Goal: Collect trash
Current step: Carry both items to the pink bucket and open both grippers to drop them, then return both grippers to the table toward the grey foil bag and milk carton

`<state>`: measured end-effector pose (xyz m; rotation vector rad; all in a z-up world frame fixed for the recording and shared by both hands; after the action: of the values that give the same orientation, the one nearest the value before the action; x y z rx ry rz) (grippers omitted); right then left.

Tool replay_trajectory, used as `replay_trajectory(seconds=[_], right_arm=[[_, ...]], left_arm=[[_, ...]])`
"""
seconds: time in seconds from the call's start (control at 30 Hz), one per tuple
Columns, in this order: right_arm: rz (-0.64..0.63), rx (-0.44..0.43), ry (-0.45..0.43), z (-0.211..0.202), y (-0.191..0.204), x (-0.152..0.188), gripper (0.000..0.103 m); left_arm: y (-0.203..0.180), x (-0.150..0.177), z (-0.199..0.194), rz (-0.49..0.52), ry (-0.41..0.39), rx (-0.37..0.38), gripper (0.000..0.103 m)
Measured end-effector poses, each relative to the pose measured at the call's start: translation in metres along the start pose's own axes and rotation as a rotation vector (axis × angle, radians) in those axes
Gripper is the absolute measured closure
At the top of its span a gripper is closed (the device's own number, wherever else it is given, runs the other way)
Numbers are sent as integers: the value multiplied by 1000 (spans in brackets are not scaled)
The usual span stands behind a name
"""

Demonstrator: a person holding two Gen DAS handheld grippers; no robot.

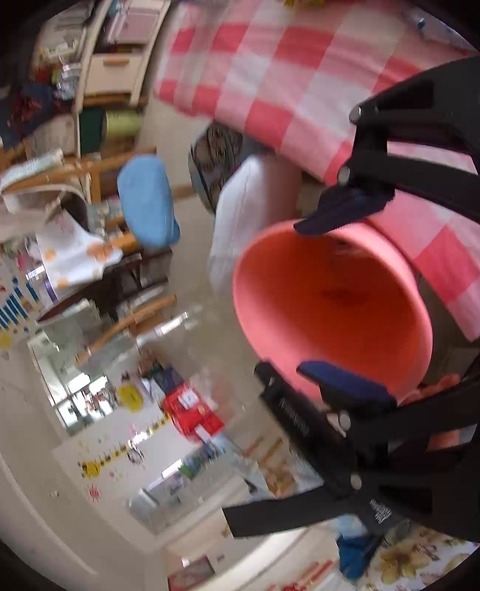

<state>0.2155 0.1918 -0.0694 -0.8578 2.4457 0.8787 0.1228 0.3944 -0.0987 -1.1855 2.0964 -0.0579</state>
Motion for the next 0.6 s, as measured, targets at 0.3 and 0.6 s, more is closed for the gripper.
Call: replay_trajectory(seconds=[0.3, 0.6], right_arm=[[-11, 204, -125, -68, -37, 46, 20], [40, 337, -161, -117, -85, 104, 16]], left_arm=[[-72, 31, -27, 331, -219, 102, 10], [-130, 64, -44, 451, -197, 210, 10]])
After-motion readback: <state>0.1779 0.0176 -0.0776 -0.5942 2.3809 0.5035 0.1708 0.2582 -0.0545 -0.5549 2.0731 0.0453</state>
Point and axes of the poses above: each gripper's, at about its wrist camera, not at the fingertips, and z roughly the way its jaws point, y to its left, x to its underside, the point moved 3 cm from there along z, roughly the way its jaws point, and after that the axes turned 11 degrees about y, right-handed, at the moved point
